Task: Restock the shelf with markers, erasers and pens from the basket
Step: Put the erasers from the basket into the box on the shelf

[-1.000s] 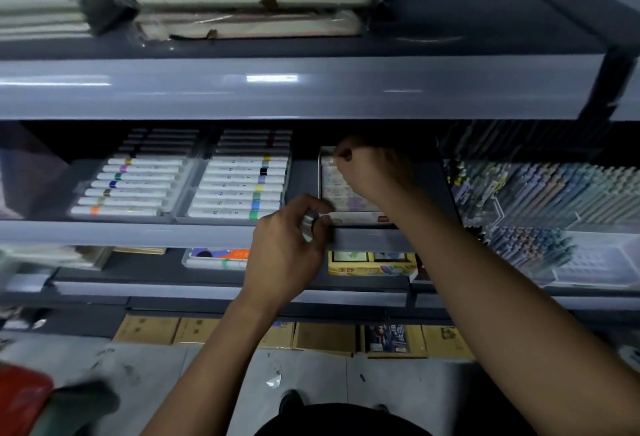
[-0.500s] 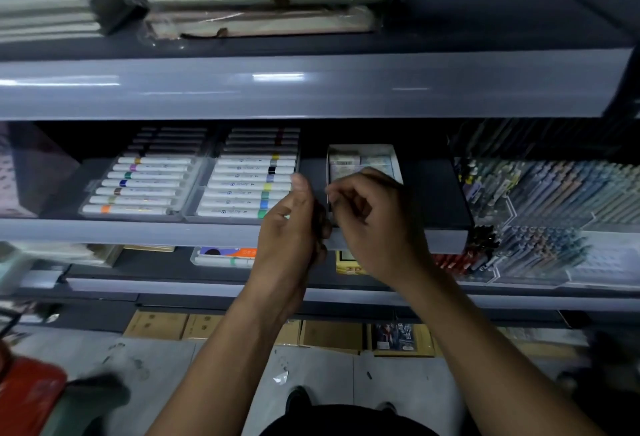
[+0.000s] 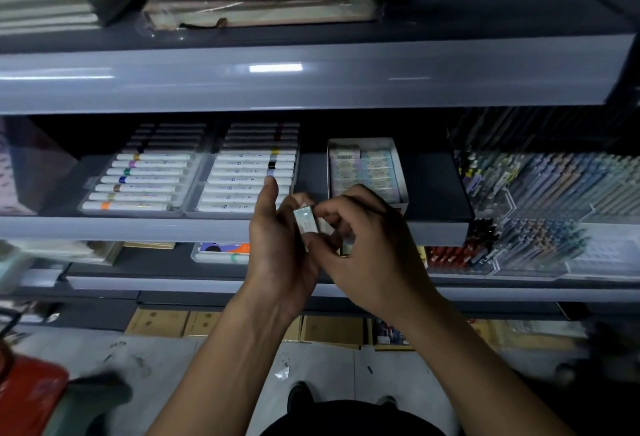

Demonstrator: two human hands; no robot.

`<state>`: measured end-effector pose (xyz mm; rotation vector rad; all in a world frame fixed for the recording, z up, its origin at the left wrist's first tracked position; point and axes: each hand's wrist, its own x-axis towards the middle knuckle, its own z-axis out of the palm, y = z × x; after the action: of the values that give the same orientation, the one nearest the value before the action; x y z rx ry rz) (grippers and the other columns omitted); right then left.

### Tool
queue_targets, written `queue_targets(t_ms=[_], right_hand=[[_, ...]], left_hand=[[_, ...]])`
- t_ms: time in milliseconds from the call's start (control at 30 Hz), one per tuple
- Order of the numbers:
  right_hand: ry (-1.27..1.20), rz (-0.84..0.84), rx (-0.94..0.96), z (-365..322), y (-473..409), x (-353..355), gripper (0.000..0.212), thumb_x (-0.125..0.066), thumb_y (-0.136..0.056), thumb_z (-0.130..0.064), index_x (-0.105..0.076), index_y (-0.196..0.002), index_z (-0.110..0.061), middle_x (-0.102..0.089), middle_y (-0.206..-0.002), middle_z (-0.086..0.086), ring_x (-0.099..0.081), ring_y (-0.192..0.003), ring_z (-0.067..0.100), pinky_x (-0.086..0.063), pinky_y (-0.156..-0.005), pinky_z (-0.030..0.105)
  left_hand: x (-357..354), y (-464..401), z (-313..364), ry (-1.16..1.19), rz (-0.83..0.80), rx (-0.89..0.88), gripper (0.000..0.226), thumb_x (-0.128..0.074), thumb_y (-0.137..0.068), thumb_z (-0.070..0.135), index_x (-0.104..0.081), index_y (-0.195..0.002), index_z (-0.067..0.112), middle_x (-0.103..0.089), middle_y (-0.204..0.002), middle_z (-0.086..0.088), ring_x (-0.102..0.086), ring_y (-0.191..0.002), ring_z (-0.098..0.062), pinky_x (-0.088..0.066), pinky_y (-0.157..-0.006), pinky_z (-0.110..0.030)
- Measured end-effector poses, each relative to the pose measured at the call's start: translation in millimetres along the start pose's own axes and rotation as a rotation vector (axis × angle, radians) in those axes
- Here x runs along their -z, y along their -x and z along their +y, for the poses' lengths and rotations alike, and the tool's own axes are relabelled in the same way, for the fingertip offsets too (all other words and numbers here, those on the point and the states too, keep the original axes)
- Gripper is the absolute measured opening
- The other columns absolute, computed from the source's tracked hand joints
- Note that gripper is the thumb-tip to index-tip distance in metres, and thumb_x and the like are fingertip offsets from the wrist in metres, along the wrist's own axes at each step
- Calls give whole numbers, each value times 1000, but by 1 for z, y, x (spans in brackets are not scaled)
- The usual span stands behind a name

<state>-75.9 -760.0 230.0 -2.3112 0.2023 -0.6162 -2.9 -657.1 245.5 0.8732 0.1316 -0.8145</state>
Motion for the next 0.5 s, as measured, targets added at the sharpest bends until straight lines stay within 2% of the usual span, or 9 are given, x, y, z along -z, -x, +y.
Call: queue_targets(t_ms=[100,233,333,367,433,467,500], right_hand=[[-16,6,-26,-2,0,0,24,-76,-89,-28,-69,-110,-18,-56,-105,-6,-59,-93,12,-55,-83,33],[11,-29,-12,-4,-2,3,28,-76,-89,-30,-70,-114,-20,-56,-103,-8,-57,-94,12,-54,-82,31],[-15,-37,-12,-2,-4,6,28,-76,-90,-24,-72,-117,-20,-59,-98,-10,-57,-88,5,-51,-78,22],[-57,-38,-23,0,-5,7,27,-76,-90,-22,-72,-116,-20,-60,-95,-12,-58,-85,3,-48,-75,16],[-160,-38,-60,4,-8,11,25,-75,-91,-21,-72,-116,-21,-63,-93,-16,-61,-84,2,-47,-71,13],[-211,-36,-81,6,-9,14,25,-75,-92,-21,-72,-116,-22,-66,-94,-16,-63,-87,2,-49,-72,13],[-258,-30,-101,8,-11,17,25,-74,-93,-22,-71,-117,-23,-68,-95,-16,-65,-89,3,-51,-74,14]], left_hand=[[-4,1,-1,11,10,-21,57,-36,-104,65,-48,-77,15,-53,-78,-16,-58,-69,-29,-43,-69,-38],[-5,1,-1,0,-13,-45,56,-34,-104,64,-43,-77,16,-49,-76,-16,-56,-70,-28,-43,-69,-39],[-3,0,-2,17,-46,-62,55,-35,-103,65,-44,-79,17,-53,-85,-19,-61,-82,-33,-49,-78,-43],[-2,-1,-1,24,-36,-71,54,-36,-103,65,-46,-81,16,-55,-91,-22,-63,-89,-36,-52,-82,-43],[1,-5,0,-8,16,-90,52,-40,-104,61,-54,-89,13,-56,-104,-26,-61,-102,-40,-52,-86,-43],[3,-8,0,-88,51,-107,49,-44,-105,56,-59,-96,10,-59,-106,-25,-61,-101,-38,-53,-81,-41],[6,-11,1,-203,87,-133,39,-50,-106,46,-63,-100,10,-63,-103,-21,-64,-92,-33,-51,-69,-35]])
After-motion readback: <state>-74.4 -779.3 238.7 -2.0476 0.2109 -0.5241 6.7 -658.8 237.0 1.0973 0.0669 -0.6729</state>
